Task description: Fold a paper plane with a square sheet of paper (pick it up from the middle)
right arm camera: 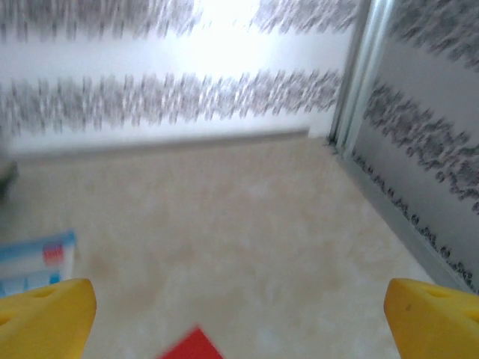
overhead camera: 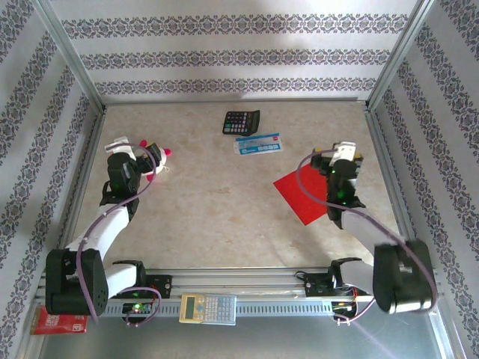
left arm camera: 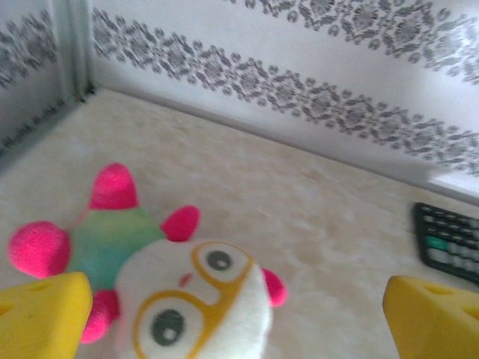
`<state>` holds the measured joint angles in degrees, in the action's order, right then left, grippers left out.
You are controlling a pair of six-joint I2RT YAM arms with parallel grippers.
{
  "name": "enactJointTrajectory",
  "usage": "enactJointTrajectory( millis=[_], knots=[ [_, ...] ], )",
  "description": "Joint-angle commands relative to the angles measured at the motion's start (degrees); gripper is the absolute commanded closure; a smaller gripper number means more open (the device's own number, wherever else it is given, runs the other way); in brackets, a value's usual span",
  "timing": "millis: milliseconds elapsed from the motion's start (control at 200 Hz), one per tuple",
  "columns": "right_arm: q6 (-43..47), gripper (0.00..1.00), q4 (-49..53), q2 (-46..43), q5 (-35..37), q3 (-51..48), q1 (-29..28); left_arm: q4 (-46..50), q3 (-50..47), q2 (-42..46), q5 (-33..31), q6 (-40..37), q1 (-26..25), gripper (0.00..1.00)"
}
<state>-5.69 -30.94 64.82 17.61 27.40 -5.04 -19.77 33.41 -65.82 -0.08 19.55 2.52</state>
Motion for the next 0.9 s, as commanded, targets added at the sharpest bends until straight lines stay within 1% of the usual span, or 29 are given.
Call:
enactJointTrajectory(
  millis=[0,70,100,130,170,225,315,415,490,639,699,829,894],
  knots=[
    [-17.5,0.02,28.4,-5.3,3.1,6.7,0.4,16.2,2.6,0.5,10.0,13.4,-1.1,0.0],
    [-27.3,0.05,45.2,-5.0,2.4,10.3,-1.4,19.6,2.9,0.5,14.1,17.9,-2.9,0.0],
    [-30.0,0.08,49.0,-4.6,0.6,10.6,-2.7,20.9,3.0,0.4,15.1,19.3,-4.1,0.0],
    [-32.4,0.1,50.7,-4.1,-1.8,10.1,-4.2,21.7,2.9,0.5,15.9,20.2,-5.6,0.0],
    [-34.6,0.14,51.6,-2.7,-4.8,9.2,-5.8,22.8,2.8,0.4,15.9,21.1,-7.9,0.0],
    [-36.3,0.17,51.8,0.3,-7.1,8.9,-7.5,23.8,3.4,0.1,15.2,21.0,-10.9,0.0],
    [-37.2,0.2,50.8,6.9,-8.5,10.6,-7.5,24.5,5.8,-2.0,14.5,19.7,-15.5,0.0],
    [-36.3,0.23,50.1,15.1,-11.1,15.6,-7.8,24.7,9.1,-5.2,15.1,18.6,-18.1,0.0],
    [-36.4,0.27,50.5,21.0,-13.1,19.3,-8.2,24.2,10.5,-6.5,15.2,18.4,-19.5,0.0],
    [-37.9,0.28,49.6,28.7,-13.1,22.5,-8.7,23.3,10.3,-7.4,14.9,19.5,-21.0,0.0],
    [-37.9,0.32,49.8,30.3,-13.7,23.5,-9.3,22.8,9.5,-7.5,15.1,20.1,-21.1,0.0],
    [-37.8,0.33,51.0,31.9,-13.2,25.5,-11.7,25.2,9.4,-7.0,14.1,19.5,-21.1,0.0],
    [-38.6,0.34,50.6,32.6,-15.4,25.4,-11.8,27.3,9.9,-6.4,12.7,18.9,-21.1,0.0]
  ],
)
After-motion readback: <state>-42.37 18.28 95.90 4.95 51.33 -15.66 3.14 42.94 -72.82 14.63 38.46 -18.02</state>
